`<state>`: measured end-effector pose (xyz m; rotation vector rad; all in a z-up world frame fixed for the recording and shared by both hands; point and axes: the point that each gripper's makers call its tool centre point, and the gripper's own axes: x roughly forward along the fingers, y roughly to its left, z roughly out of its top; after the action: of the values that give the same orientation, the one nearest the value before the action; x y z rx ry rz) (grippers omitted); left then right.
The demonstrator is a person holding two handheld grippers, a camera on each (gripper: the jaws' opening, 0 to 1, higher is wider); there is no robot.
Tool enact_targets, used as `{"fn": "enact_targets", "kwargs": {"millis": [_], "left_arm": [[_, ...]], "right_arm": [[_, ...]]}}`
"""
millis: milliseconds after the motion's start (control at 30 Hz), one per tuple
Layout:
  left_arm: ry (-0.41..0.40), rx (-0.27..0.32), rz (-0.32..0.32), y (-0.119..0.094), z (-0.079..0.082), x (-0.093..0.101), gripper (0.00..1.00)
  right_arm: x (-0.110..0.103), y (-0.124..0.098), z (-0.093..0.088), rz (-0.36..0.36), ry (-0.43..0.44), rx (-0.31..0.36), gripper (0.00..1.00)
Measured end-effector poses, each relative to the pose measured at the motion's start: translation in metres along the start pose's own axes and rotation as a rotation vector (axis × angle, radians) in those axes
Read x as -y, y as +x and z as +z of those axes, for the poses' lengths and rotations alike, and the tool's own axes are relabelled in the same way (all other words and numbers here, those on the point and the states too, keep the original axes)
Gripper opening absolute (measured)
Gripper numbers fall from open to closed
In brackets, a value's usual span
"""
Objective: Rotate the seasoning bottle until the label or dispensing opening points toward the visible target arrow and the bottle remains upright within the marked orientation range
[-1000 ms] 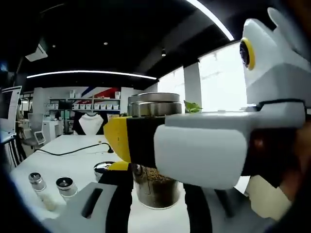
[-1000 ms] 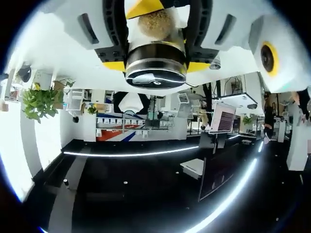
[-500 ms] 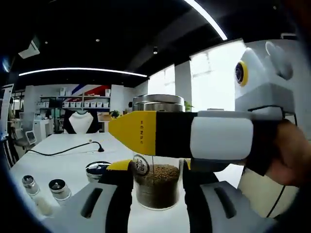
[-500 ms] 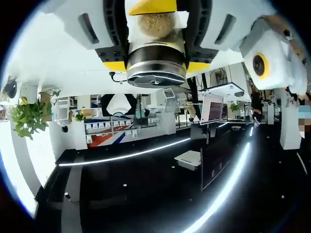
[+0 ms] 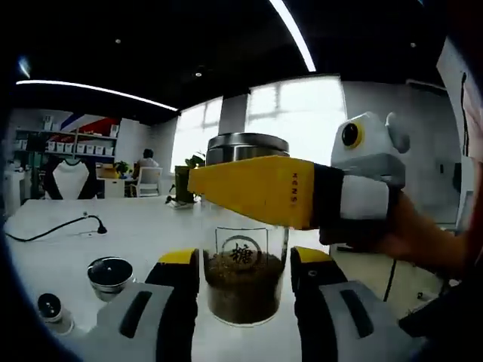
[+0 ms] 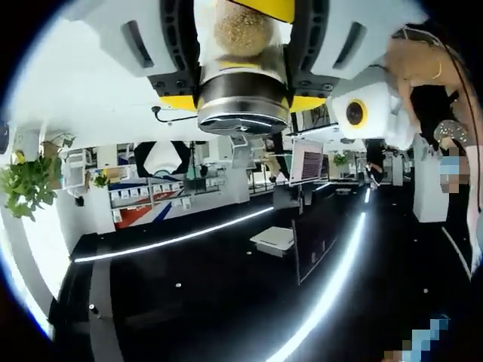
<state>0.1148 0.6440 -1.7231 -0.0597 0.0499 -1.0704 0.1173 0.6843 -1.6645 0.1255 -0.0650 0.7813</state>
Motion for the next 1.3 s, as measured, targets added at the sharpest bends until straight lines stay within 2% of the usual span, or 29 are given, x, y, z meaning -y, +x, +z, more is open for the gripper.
{"fn": "enact_targets", "kwargs": {"millis": [33, 100, 133, 167, 267, 367, 400, 433, 500, 667, 700, 733, 867, 967, 1200, 1300], "left_arm": [[0.021, -0.015, -0.020, -0.001, -0.001, 0.002, 0.52], [0.030, 0.015, -0.025, -0.002, 0.007, 0.002, 0.53], [0.033, -0.001, -0.040, -0.003, 0.006, 0.005, 0.52], [0.042, 0.004, -0.078, -0.004, 0.009, 0.010, 0.50], [0.066, -0.002, -0.138, -0.006, 0.011, 0.018, 0.47], [0.123, -0.041, -0.196, -0.010, 0.009, 0.022, 0.49], [0.115, -0.028, -0.173, -0.011, 0.012, 0.019, 0.53], [0.113, -0.023, -0.178, -0.012, 0.013, 0.018, 0.55], [0.092, -0.027, -0.217, -0.012, 0.012, 0.022, 0.53], [0.062, -0.019, -0.232, -0.009, 0.010, 0.025, 0.49], [-0.003, -0.014, -0.222, -0.007, 0.009, 0.023, 0.48], [0.001, -0.006, -0.238, -0.008, 0.010, 0.025, 0.47], [-0.025, 0.027, -0.213, -0.011, 0.016, 0.024, 0.47], [-0.007, 0.007, -0.136, -0.008, 0.013, 0.015, 0.46], [0.009, 0.008, -0.006, -0.005, 0.006, 0.002, 0.46], [0.053, -0.023, 0.096, -0.005, 0.000, -0.011, 0.46]], "right_arm": [[-0.002, -0.001, 0.000, 0.013, 0.008, 0.003, 0.41], [-0.002, -0.001, 0.002, 0.014, 0.005, 0.005, 0.41], [-0.004, -0.001, 0.002, 0.022, 0.001, 0.004, 0.41], [-0.005, 0.000, 0.003, 0.030, 0.001, 0.003, 0.41], [-0.009, 0.002, 0.003, 0.057, -0.001, -0.004, 0.41], [-0.013, 0.000, 0.002, 0.077, -0.034, -0.025, 0.41], [-0.015, 0.000, 0.002, 0.079, -0.033, -0.025, 0.41], [-0.016, 0.000, 0.002, 0.084, -0.029, -0.024, 0.41], [-0.017, 0.000, 0.003, 0.093, -0.020, -0.017, 0.41], [-0.022, 0.004, 0.005, 0.106, -0.033, -0.018, 0.41], [-0.022, 0.005, 0.005, 0.106, -0.043, -0.021, 0.41], [-0.023, 0.005, 0.006, 0.107, -0.047, -0.023, 0.41], [-0.020, 0.005, 0.009, 0.113, -0.021, -0.003, 0.41], [-0.020, 0.009, 0.006, 0.089, -0.072, -0.016, 0.41], [-0.011, 0.010, 0.002, 0.035, -0.034, -0.029, 0.40], [-0.004, 0.011, -0.004, -0.024, -0.064, -0.057, 0.39]]}}
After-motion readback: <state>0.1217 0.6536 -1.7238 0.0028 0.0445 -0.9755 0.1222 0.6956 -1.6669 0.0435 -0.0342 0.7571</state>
